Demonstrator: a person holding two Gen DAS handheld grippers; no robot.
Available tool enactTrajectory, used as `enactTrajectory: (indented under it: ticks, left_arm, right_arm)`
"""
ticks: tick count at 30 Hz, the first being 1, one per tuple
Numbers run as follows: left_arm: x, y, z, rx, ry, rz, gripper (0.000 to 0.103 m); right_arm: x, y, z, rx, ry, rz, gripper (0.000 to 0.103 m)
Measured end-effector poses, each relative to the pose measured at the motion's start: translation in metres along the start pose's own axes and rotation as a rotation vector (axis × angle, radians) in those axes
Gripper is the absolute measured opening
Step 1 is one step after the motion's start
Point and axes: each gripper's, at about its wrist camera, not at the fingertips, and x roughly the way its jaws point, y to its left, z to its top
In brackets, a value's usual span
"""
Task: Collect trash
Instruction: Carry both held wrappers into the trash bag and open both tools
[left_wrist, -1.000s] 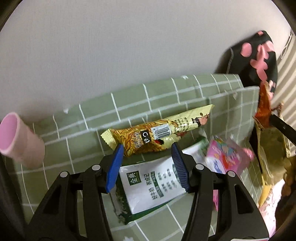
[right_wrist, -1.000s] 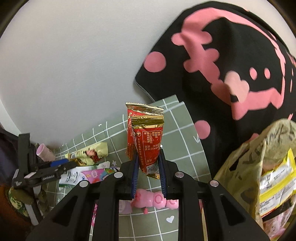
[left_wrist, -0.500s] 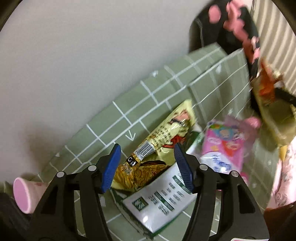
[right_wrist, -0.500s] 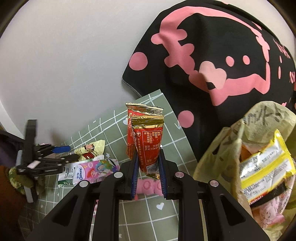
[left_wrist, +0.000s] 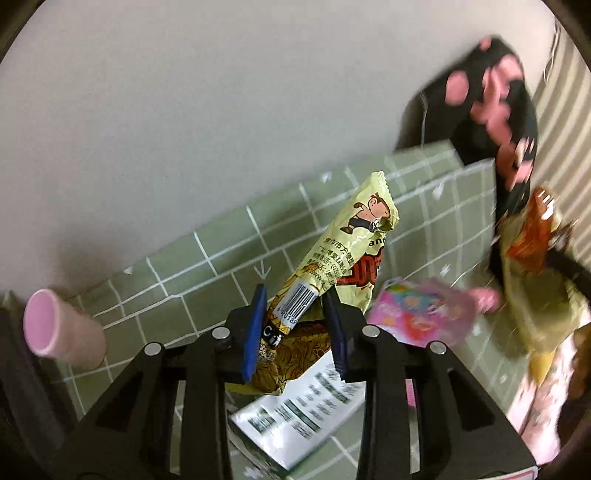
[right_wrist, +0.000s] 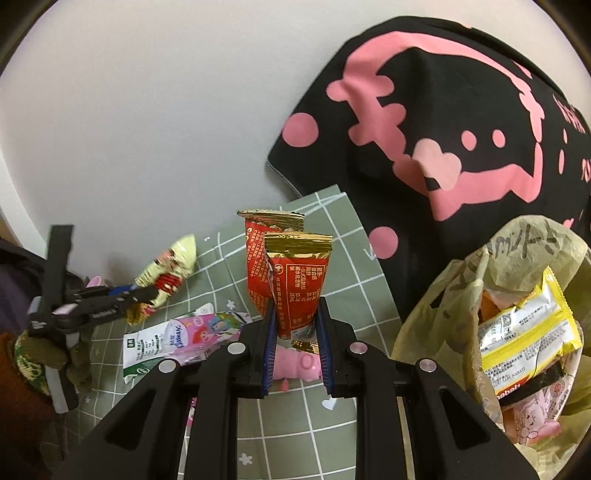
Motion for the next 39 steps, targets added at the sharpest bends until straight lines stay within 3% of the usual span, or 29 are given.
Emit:
enactTrajectory:
  ticks: [8,18,29,39]
  left_arm:
    - [-0.055,-0.011,0.007,-0.005,-0.099,0.003,0.029]
    - [-0.064,-0.044,0.019,-0.035,-0.141,-0.077,0.030]
    - [-0.066,-0.116,0.051,0.069,-0.194,-0.189,0.030]
    - [-0.050,-0.214,0.067,0.206,-0.192,-0.305,0.030]
  right_arm:
    - [-0.013,0.010,0.006,-0.033,-0.029,0.019,0.020]
    - [-0.048,-0.009,0.020,-0.030,-0.095,-0.050,0.020]
    - [-0.097,-0.065,0.049,-0.002,-0.180,-0.150,0.020]
    - [-0.135,-0.129,0.046,0.053,-0.218,-0.260,0.020]
